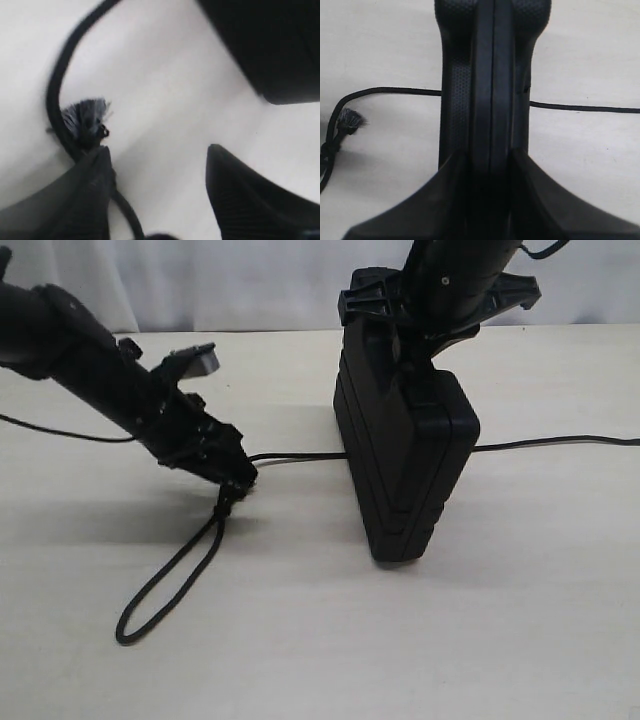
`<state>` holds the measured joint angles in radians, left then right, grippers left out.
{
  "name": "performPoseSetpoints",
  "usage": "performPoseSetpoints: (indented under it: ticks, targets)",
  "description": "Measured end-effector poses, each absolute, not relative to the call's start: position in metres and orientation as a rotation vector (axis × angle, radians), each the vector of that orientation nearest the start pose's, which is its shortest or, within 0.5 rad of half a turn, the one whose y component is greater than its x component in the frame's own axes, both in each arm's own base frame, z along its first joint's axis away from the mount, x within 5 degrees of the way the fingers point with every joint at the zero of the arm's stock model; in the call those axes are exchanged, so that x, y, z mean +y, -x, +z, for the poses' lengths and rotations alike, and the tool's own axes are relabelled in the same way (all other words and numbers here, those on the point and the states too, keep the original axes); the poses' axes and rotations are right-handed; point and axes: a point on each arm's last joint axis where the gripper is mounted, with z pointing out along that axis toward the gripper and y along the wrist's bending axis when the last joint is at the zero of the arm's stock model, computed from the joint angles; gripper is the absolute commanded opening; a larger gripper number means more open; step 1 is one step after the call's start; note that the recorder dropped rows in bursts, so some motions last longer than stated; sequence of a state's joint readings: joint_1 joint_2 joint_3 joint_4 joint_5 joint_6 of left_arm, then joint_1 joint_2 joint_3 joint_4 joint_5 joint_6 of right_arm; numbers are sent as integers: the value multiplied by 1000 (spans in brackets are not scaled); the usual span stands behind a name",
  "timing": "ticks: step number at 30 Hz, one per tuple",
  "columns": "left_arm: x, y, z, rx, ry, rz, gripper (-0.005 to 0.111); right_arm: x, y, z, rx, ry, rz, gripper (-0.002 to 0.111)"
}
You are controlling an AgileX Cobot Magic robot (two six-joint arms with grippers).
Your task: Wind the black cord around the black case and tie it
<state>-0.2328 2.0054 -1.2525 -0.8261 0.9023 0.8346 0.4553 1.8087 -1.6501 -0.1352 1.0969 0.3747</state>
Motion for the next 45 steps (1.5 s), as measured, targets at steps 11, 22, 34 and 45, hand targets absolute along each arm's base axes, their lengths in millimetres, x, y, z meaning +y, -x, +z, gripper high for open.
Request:
performPoseSetpoints:
  ticks: [11, 22, 34, 45]
  targets:
    - [-150, -345, 161, 2823, -986, -288, 52, 162, -356, 309, 2716, 160, 58, 4]
    - [-197, -341, 129, 2777, -908, -259, 52, 162, -356, 309, 2716, 160, 58, 4]
    - [-188, -343, 128, 2855, -738, -138, 52, 162, -356, 309, 2716, 160, 58, 4]
    - [-188, -341, 106, 2933, -728, -126, 24, 162, -356, 309, 2716, 160, 58, 4]
